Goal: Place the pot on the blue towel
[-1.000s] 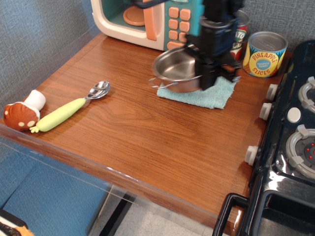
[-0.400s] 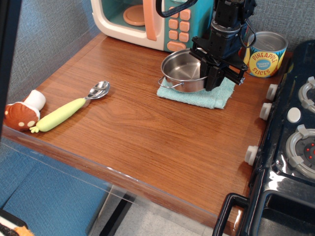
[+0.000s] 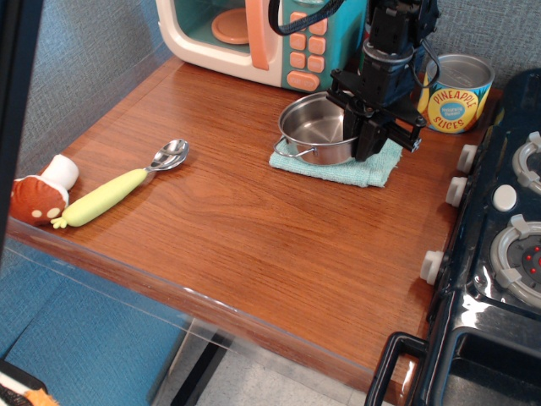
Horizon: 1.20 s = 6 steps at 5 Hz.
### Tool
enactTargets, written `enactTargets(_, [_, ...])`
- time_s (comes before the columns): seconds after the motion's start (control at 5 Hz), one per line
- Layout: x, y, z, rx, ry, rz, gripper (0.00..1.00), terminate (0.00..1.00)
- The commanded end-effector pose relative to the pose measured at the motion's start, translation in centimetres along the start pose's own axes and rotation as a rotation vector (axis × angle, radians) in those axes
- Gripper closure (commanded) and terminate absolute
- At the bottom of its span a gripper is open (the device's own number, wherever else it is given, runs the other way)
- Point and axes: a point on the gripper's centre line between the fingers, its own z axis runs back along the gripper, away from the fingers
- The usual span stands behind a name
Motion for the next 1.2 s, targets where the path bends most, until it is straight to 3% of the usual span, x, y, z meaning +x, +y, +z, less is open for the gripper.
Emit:
enactTargets(0.0, [-0.6, 0.5, 5.5, -0.022, -0.091, 0.018, 0.0, 0.0])
enactTargets(0.2, [-2.4, 1.1, 8.2, -0.055, -0.112, 0.078, 0.0, 0.0])
enactTargets(0.4, [-6.0, 2.3, 10.9, 0.03, -0.039, 0.294, 0.0, 0.0])
enactTargets(0.8, [-12.5, 4.2, 10.6, 0.03, 0.043, 0.36, 0.0, 0.0])
enactTargets(1.0, [-14.4, 4.9, 10.7, -0.012, 0.023, 0.318, 0.0, 0.0])
